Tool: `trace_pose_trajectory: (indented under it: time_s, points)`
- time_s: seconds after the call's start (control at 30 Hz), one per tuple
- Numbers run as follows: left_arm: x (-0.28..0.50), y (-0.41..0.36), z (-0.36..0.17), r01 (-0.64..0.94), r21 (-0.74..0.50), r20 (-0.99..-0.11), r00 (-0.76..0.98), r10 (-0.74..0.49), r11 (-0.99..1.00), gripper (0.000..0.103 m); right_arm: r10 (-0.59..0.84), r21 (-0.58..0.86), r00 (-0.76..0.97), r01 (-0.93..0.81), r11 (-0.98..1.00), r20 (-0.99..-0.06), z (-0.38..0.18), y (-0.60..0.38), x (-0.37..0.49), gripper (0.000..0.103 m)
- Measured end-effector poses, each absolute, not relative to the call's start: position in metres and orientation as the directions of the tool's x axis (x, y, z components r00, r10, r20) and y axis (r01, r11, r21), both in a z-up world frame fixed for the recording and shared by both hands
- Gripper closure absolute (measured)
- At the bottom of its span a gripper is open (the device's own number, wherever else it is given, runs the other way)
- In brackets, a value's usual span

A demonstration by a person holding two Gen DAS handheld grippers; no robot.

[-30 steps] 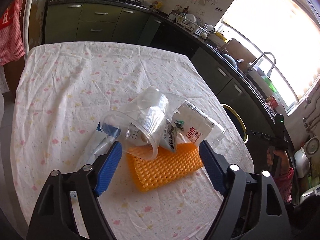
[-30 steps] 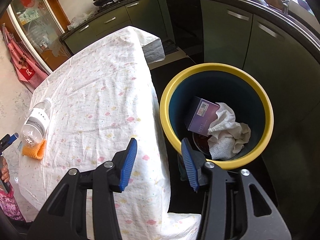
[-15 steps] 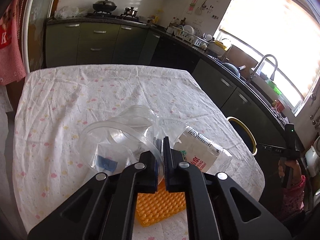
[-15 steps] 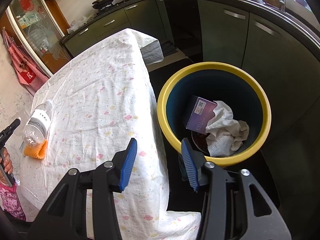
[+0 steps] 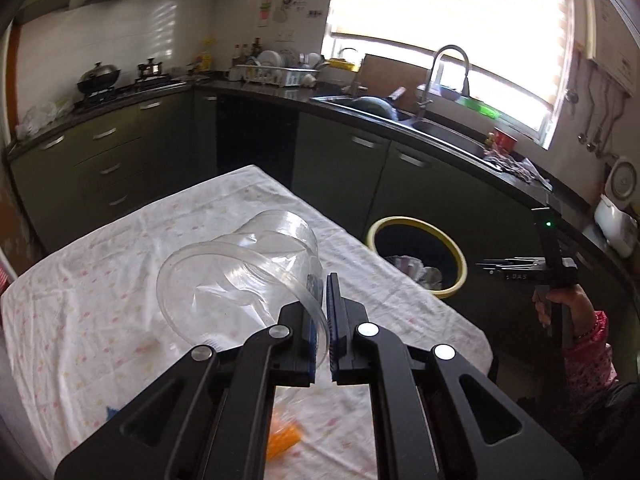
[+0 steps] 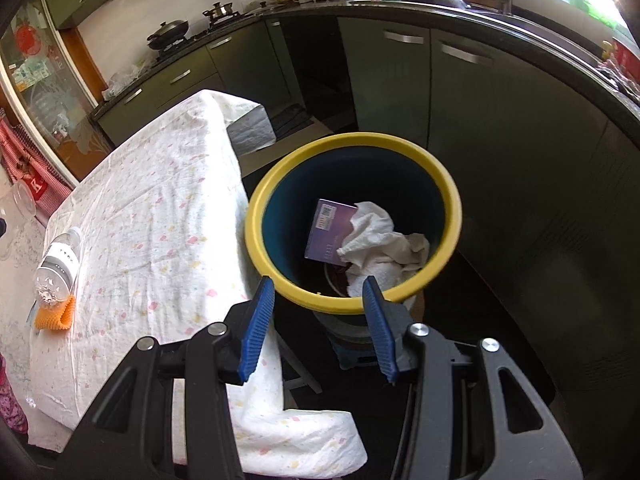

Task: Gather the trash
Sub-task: 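Carry the plastic cup over the bin and release it with the left tool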

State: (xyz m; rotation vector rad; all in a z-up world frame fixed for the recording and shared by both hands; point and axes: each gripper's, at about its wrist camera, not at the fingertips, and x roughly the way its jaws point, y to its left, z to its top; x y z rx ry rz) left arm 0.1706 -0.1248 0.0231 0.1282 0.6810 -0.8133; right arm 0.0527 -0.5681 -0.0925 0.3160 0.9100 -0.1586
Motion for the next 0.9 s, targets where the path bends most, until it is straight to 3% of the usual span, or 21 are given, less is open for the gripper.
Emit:
trace_pose_trajectory:
  time_s: [0.27,0.67,0.7,0.73,0.8,0.9]
  points:
    - [0.177,-0.291,0.021,0.847,-0.183,-0.653,0.274,-0.706,0.499,0.098,-0.044,0.229,0.616,0.358,0.905,-0.787,-0.102,-0.617,0.013,0.059]
    - [0.181,-0.469,-0.043,0.905,-0.169,-0.760,0.132,-0.637,0.390,0.096,-0.032,0.300,0.604,0.441,0.846,-0.797,-0.135,-0.664,-0.017,0.059]
    - [0.183,-0.477,-0.047,0.904,-0.161,-0.766,0.139,-0.627,0.397,0.086,-0.030,0.302,0.603,0.441,0.845,-0.797,-0.136,-0.665,-0.018,0.059]
    - [0.186,-0.484,-0.051,0.903,-0.155,-0.775,0.141,-0.616,0.401,0.060,-0.028,0.304,0.603,0.441,0.844,-0.798,-0.137,-0.665,-0.018,0.059]
    - [0.189,-0.486,-0.051,0.895,-0.141,-0.782,0.162,-0.602,0.424,0.031,-0.020,0.309,0.604,0.437,0.845,-0.797,-0.138,-0.664,-0.016,0.059]
    - [0.189,-0.471,-0.035,0.883,-0.186,-0.748,0.157,-0.645,0.431,0.031,-0.010,0.312,0.604,0.426,0.849,-0.797,-0.141,-0.661,-0.015,0.059]
